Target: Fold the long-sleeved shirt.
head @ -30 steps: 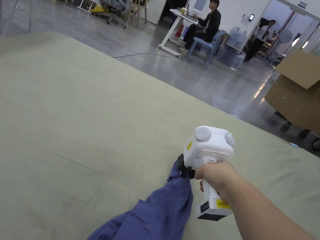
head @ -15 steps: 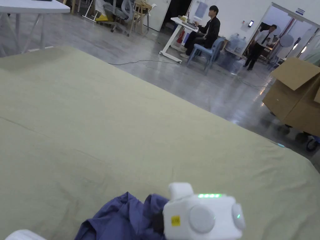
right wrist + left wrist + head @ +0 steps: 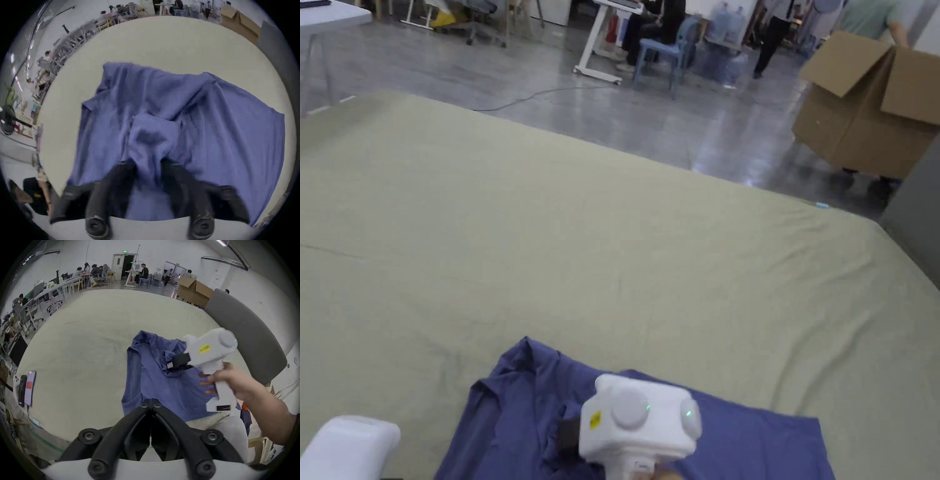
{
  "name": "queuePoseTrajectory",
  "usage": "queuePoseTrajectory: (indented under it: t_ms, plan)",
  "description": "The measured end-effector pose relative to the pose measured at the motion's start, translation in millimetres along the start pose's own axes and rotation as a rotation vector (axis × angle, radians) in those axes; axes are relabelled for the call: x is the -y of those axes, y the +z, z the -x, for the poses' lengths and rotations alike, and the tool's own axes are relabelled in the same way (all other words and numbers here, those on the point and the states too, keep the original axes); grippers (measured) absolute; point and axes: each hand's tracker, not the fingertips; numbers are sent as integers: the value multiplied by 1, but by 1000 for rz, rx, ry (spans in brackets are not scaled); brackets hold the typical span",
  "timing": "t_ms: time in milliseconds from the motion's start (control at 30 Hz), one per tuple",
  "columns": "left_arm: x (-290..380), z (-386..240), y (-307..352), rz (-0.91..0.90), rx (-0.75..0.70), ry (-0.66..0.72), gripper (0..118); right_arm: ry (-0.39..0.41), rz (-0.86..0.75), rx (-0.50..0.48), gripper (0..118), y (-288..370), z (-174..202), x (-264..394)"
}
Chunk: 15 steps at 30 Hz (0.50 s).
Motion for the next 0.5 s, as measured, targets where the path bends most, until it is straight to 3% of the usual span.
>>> queuePoseTrajectory:
  t_ms: [33, 100, 200, 233, 267, 300, 333, 433, 500]
  plan:
    - [-1, -4, 5, -6, -1, -11, 0, -30, -65, -12, 99, 24, -5, 3]
    - [-1, -9, 9, -13, -6, -37, 0, 0, -241, -80, 100, 79, -15, 21]
    - [4, -7, 2, -6, 17, -39, 0, -22, -251, -87, 99, 129, -33, 63]
    - [6, -9, -1, 3, 26, -38, 0, -23, -261, -77, 94, 138, -39, 80]
    - [9, -11, -6, 20, 32, -36, 0, -33, -299, -35, 61, 144, -45, 99]
    - [11, -13, -12, 41, 35, -37, 0, -37, -277, 15, 14, 146, -52, 114]
    - [13, -15, -17, 61, 38, -39, 0, -61, -210, 27, 0, 142, -58, 124]
    - [6, -19, -33, 110, 67, -52, 0, -116, -166, -55, 0, 141, -86, 140]
    - [-10, -21, -47, 113, 76, -58, 0, -138, -191, -54, 0, 151, -100, 151]
